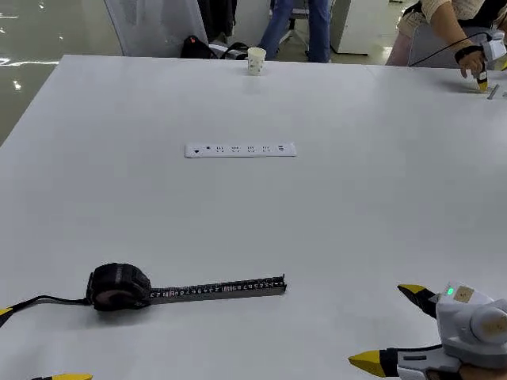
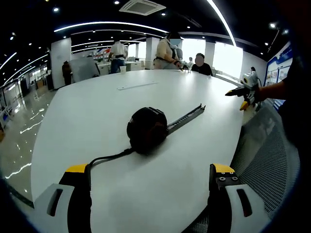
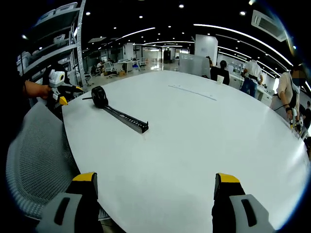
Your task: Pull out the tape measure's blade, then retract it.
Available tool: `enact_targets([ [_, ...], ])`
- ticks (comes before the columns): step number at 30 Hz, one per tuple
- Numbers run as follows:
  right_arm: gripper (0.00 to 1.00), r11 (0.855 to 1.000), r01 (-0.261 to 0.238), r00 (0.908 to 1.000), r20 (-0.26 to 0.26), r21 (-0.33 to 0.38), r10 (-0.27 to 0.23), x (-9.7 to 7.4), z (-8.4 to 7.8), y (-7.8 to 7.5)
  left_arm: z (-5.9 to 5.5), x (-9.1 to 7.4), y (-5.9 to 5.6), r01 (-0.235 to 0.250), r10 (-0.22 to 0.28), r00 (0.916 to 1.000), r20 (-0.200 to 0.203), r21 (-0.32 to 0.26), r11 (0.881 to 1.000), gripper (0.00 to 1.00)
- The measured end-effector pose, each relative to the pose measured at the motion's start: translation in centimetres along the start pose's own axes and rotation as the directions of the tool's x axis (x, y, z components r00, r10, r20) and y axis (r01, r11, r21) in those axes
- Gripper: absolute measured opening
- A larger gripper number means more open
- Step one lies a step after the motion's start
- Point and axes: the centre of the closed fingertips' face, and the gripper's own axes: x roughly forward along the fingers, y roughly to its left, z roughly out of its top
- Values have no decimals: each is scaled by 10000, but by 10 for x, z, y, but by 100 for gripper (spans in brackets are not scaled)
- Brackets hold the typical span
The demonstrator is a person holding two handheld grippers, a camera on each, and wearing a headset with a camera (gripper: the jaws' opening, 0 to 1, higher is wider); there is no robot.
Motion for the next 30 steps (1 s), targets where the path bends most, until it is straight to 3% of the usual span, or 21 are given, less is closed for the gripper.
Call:
enact_targets([
  [5, 99, 10000, -32, 10000, -61, -41, 31, 0, -3, 2, 5, 0, 8, -124, 124, 9999, 109, -61, 9999, 99],
  [11, 99, 10000, -37, 9999, -162, -11, 37, -2, -6, 4, 16, 5, 11, -103, 101, 9996, 278, 79, 9999, 99],
  [20, 99, 9999, -43, 9996, -286, 160, 47, -4, -9, 4, 16, 13, 13, -119, 119, 9999, 100, -37, 9999, 99],
  [30, 99, 9997, -133, 9996, -238, 225, 139, 5, 3, 0, 33, 26, 2, -94, 95, 9999, 38, -305, 9995, 99],
])
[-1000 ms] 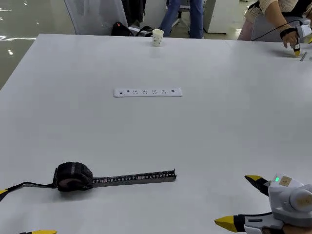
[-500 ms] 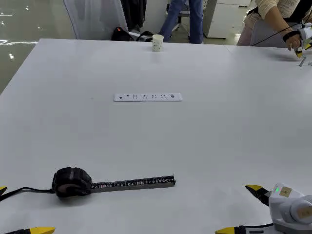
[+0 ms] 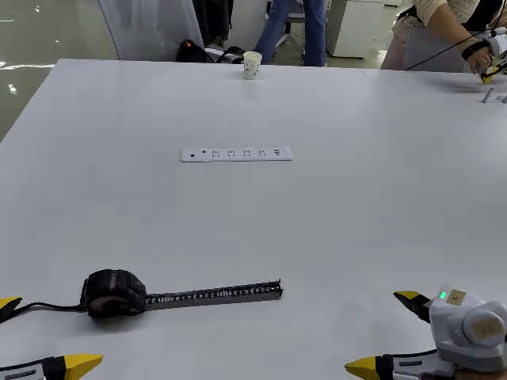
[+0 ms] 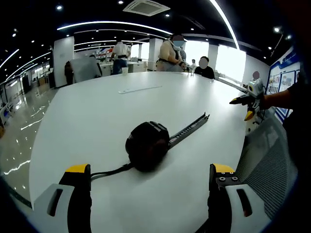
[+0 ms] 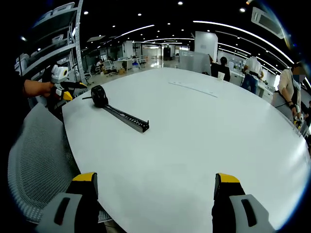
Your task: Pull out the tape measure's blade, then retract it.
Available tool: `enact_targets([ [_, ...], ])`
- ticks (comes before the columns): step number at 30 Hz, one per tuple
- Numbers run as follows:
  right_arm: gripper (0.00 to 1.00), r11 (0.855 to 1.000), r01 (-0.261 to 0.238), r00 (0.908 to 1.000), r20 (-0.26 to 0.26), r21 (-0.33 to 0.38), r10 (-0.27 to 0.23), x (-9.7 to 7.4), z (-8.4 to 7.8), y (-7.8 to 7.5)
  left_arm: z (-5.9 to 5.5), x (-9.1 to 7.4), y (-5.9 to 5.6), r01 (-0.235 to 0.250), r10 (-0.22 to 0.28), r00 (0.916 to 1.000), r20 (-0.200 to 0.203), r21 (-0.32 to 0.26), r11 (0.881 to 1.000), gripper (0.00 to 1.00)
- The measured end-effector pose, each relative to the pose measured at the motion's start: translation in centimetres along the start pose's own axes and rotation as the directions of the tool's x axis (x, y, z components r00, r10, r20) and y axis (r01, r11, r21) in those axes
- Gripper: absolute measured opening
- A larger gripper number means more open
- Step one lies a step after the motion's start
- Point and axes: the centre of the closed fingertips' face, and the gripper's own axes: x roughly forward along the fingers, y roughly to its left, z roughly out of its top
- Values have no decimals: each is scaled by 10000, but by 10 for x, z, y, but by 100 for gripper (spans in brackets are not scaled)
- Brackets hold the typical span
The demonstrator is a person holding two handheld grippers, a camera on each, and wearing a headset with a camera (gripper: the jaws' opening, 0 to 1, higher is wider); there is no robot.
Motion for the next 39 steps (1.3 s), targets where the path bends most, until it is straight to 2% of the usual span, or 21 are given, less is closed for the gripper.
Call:
enact_targets([
  [2, 99, 9999, -110, 9999, -44, 96, 110, 2, 2, 1, 0, 4, 0, -116, 117, 9999, -118, 77, 9999, 99],
  [9, 99, 9996, -204, 9998, -72, -201, 202, 7, 12, 0, 2, 11, -14, 51, -53, 9993, -360, -43, 10000, 99],
  [10, 99, 9995, -236, 9996, -158, -218, 232, 8, 13, 0, 3, 13, -14, -36, 34, 9995, -329, -50, 10000, 99],
  [12, 99, 9994, -253, 9994, -232, -219, 248, 10, 14, -1, 5, 14, -4, -790, 792, 9966, -228, 74, 9968, 99],
  [15, 99, 9979, -445, 9988, -230, -463, 434, 12, 18, 2, 4, 17, -15, -338, 337, 9991, -269, -25, 9994, 99],
  [18, 99, 9959, -579, 9975, -438, -697, 549, 16, 17, 1, 4, 20, -21, -203, 207, 9993, -318, 138, 9997, 99],
  [21, 99, 9941, -765, 9957, -574, -775, 721, 18, 18, 2, 5, 24, -26, -116, 114, 9994, -316, -78, 9999, 99],
  [25, 99, 9882, -1010, 9924, -820, -1153, 918, 21, 21, 3, 8, 29, -31, -207, 209, 9993, -325, 68, 9998, 99],
  [27, 99, 9866, -1062, 9916, -874, -1240, 958, 22, 24, 2, 12, 30, -29, -467, 469, 9988, -158, 137, 9988, 99],
  [29, 99, 9845, -1083, 9905, -992, -1381, 950, 24, 26, -1, 16, 33, -32, -279, 279, 9996, -23, -152, 9995, 99],
  [35, 99, 9717, -1476, 9816, -1477, -1843, 1211, 30, 32, -2, 21, 40, -31, -402, 401, 9991, -105, -114, 9991, 99],
  [39, 99, 9632, -1606, 9789, -1600, -2156, 1274, 35, 40, -4, 28, 46, -30, -466, 466, 9989, -108, 31, 9989, 99],
])
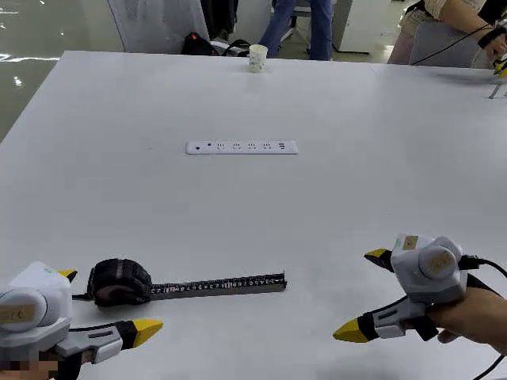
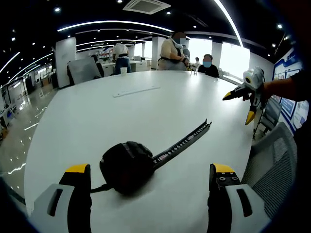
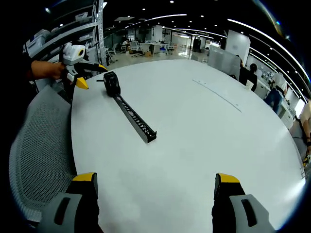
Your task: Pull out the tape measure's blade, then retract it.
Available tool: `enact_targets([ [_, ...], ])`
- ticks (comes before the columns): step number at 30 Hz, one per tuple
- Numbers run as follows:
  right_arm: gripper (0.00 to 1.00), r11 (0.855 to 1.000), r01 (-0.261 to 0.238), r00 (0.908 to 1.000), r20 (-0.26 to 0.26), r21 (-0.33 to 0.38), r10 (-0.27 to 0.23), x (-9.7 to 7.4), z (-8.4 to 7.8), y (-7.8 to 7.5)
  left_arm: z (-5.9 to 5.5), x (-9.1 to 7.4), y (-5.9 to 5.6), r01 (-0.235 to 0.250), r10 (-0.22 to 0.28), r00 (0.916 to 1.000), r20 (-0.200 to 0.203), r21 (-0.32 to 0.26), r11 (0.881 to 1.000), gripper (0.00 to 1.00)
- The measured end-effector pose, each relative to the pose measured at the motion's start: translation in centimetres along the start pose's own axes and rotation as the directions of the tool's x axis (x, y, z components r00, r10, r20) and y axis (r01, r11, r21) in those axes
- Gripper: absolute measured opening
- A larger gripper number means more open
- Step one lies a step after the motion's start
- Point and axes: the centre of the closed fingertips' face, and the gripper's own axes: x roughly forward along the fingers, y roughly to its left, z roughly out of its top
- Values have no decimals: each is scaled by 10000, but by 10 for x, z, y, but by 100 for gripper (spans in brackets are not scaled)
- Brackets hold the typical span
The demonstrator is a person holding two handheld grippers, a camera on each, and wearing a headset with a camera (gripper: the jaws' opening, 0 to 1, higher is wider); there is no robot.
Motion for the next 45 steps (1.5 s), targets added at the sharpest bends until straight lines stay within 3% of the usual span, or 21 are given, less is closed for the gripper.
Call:
enact_targets([
  [7, 99, 9976, -298, 9992, -276, -621, 281, 8, 13, -5, 14, 11, -2, -110, 110, 9999, 70, 41, 9999, 99],
  [14, 99, 9894, -777, 9960, -535, -1225, 716, 20, 20, -3, 31, 20, -6, -267, 271, 9985, 479, -83, 9996, 99],
  [19, 99, 9792, -1097, 9918, -838, -1706, 965, 28, 24, -3, 35, 25, -4, -466, 482, 9972, 567, -278, 9985, 99],
  [32, 99, 9540, -1626, 9814, -1410, -2519, 1300, 50, 35, -9, 28, 34, 8, -1043, 1102, 9925, 527, -1043, 9891, 99],
  [36, 99, 9426, -1911, 9749, -1647, -2739, 1498, 58, 38, -7, 17, 37, 11, -1254, 1330, 9903, 402, -1534, 9802, 99],
  [40, 99, 9338, -2086, 9708, -1772, -2908, 1617, 63, 45, -4, 9, 36, 19, -1731, 1858, 9815, 463, -2004, 9643, 99],
  [45, 99, 9182, -2300, 9667, -1845, -3226, 1773, 71, 55, 1, 1, 36, 20, -1889, 2021, 9776, 580, -1801, 9653, 99],
])
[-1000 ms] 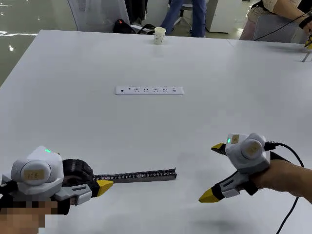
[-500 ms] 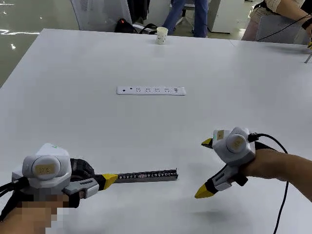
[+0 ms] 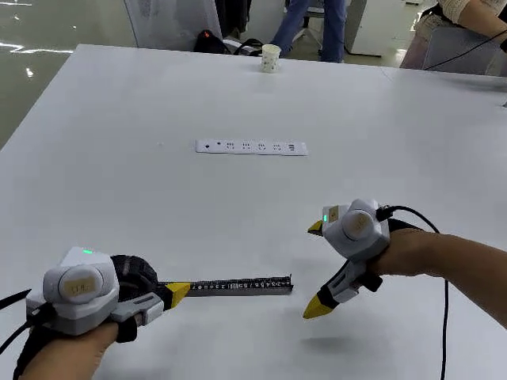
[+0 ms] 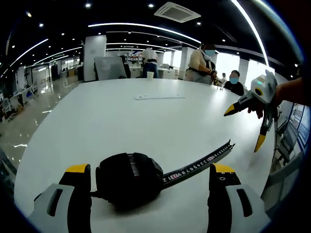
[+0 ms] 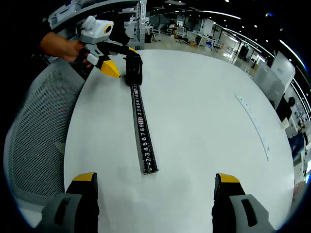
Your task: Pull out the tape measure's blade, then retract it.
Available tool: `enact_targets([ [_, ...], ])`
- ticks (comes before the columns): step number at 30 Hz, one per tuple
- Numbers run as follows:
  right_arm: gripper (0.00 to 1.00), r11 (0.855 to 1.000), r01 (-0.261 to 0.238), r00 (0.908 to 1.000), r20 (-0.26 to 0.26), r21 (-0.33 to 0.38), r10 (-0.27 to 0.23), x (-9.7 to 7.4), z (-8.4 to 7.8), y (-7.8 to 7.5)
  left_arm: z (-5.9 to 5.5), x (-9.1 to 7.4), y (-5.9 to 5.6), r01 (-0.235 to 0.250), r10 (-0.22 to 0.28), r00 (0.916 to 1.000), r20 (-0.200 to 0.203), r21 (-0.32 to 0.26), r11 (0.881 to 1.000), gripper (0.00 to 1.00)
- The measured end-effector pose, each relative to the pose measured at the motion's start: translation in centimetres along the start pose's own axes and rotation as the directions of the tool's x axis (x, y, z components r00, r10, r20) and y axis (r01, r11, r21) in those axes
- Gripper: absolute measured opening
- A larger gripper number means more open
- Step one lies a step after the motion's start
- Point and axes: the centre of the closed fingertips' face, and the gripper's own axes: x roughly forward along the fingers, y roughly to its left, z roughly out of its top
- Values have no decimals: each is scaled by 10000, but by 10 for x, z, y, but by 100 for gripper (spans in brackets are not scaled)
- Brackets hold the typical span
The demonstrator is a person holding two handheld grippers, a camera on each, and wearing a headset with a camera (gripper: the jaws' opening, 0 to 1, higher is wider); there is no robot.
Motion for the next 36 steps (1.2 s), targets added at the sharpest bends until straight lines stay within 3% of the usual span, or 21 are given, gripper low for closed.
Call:
enact_targets([
  [4, 99, 9998, -161, 9998, -112, -112, 160, 9, 2, -3, -4, 4, 6, -159, 159, 9999, 10, -342, 9993, 99],
  [14, 99, 9984, -565, 9978, -345, -77, 562, 26, 3, -3, 8, 8, 26, -924, 990, 9930, 649, -979, 9909, 99],
  [23, 99, 9974, -709, 9963, -504, -142, 701, 32, -2, -5, 3, 12, 24, -1042, 1127, 9915, 649, -1226, 9870, 99],
  [25, 92, 9967, -770, 9957, -532, -246, 756, 32, -2, -4, 2, 12, 24, -1062, 1143, 9911, 683, -1122, 9880, 99],
  [29, 88, 9952, -912, 9943, -591, -356, 890, 34, -6, -3, 0, 13, 24, -1052, 1132, 9911, 704, -1079, 9886, 99],
  [31, 76, 9919, -1131, 9925, -527, -585, 1101, 35, -5, 1, 0, 13, 25, -1067, 1146, 9908, 716, -1069, 9885, 99],
  [36, 64, 9868, -1398, 9889, -619, -820, 1350, 36, -4, 7, 0, 14, 25, -1008, 1075, 9902, 889, -771, 9919, 99],
])
